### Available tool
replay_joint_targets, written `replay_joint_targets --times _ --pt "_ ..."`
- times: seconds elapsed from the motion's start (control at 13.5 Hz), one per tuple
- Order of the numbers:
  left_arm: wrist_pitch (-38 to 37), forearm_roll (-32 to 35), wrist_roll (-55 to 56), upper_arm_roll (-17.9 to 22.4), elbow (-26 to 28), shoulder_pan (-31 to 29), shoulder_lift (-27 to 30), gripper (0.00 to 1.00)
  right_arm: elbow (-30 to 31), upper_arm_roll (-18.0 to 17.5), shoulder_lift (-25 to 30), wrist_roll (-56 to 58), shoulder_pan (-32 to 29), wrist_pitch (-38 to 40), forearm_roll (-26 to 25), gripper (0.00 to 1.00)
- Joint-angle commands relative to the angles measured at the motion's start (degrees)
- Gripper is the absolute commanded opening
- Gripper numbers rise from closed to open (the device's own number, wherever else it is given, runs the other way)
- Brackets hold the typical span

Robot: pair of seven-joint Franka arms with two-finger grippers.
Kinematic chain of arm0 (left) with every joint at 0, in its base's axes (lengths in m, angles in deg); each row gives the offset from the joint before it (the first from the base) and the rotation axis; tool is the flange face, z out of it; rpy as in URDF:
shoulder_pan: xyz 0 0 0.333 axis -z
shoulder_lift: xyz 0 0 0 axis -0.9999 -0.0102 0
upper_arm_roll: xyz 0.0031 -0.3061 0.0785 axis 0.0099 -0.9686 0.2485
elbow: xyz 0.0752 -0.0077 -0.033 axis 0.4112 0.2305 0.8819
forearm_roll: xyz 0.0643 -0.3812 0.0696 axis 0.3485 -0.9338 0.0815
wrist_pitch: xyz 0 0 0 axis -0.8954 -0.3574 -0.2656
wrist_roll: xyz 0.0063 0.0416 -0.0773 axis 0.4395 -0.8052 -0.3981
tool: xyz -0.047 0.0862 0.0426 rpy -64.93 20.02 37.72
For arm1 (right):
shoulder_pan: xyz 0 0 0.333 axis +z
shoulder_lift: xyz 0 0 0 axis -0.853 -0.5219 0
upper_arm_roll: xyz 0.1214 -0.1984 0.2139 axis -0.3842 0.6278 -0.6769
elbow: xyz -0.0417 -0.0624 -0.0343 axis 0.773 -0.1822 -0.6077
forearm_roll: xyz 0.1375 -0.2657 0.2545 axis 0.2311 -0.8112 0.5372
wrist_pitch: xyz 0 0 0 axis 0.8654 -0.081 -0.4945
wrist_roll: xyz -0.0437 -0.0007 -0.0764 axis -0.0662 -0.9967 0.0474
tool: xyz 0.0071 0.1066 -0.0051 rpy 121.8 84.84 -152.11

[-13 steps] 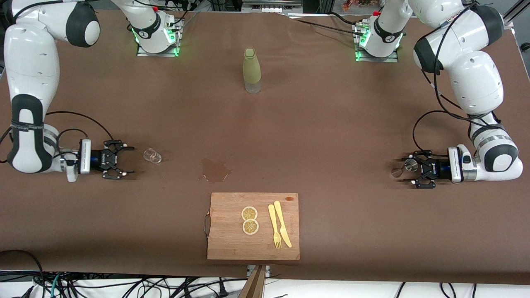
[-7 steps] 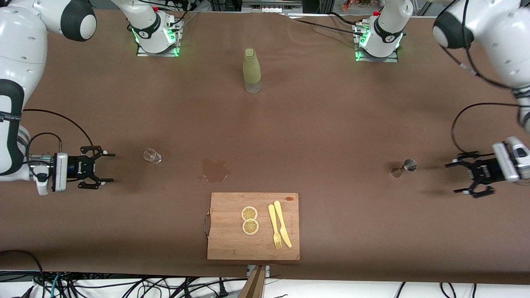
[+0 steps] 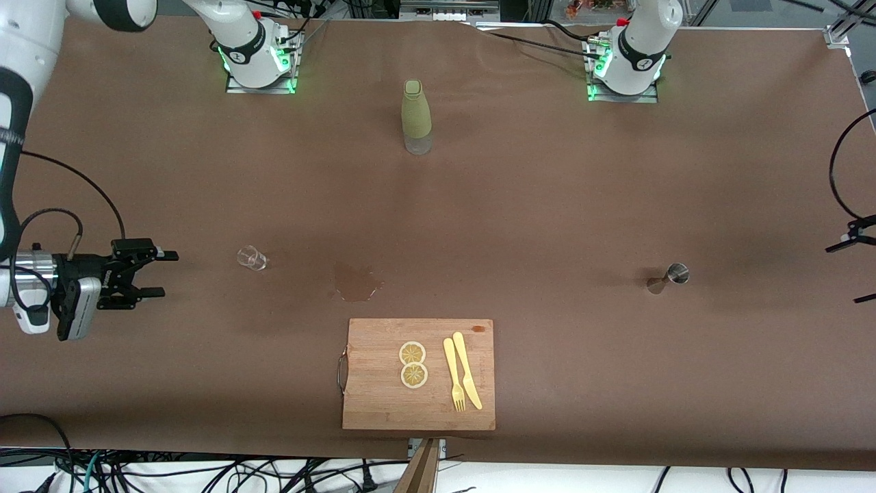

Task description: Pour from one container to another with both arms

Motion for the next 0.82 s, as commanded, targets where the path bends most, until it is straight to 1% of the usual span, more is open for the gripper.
replay_joint_targets --times 0.0,0.15,0.22,0.3,0.37,0.52,0.74 --pt "3.6 12.4 12.9 -5.4 1.8 0.5 7.6 1.00 2.1 -5.3 6.7 -15.9 -0.3 1.6 -9.2 1.00" --pt "3.7 19.8 24.1 -9.0 2.2 0.5 11.1 1.00 3.9 -7.4 10.7 -25.5 -0.1 3.4 -12.8 1.00" --pt "3.7 23.1 29.1 -10.8 2.6 0.5 12.8 1.00 5.8 -8.0 13.3 -28.5 -0.1 4.3 -13.6 1.00" --pt "3.5 25.1 34.6 -11.8 3.4 0.5 14.2 1.00 7.3 -8.0 15.7 -31.4 -0.1 5.3 -14.8 1.00" --pt "3.2 26.4 39.5 -12.1 4.6 0.7 15.7 1.00 8.0 -8.1 17.5 -35.1 0.4 6.4 -17.0 1.00" --pt "3.1 28.6 46.5 -12.3 7.4 2.1 18.6 1.00 8.1 -8.2 20.1 -43.9 1.5 9.8 -21.0 1.00" --pt "1.9 32.9 60.7 -16.0 12.1 2.7 23.6 1.00 8.2 -8.7 23.2 -52.1 1.9 11.9 -24.3 1.00"
